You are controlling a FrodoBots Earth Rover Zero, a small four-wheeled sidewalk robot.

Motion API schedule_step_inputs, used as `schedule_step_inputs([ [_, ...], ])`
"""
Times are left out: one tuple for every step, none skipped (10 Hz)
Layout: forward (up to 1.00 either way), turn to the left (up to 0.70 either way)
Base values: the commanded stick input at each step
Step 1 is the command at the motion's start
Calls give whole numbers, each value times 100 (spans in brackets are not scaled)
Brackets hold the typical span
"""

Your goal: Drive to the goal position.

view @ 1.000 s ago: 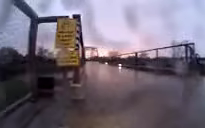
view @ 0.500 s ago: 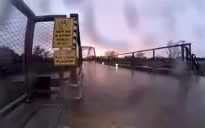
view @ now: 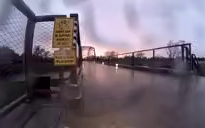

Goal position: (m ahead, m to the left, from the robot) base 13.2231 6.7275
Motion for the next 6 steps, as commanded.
schedule_step_inputs([
  [0,-70],
  [0,-70],
  [0,-70],
  [0,-70],
  [0,-70],
  [0,-70],
])
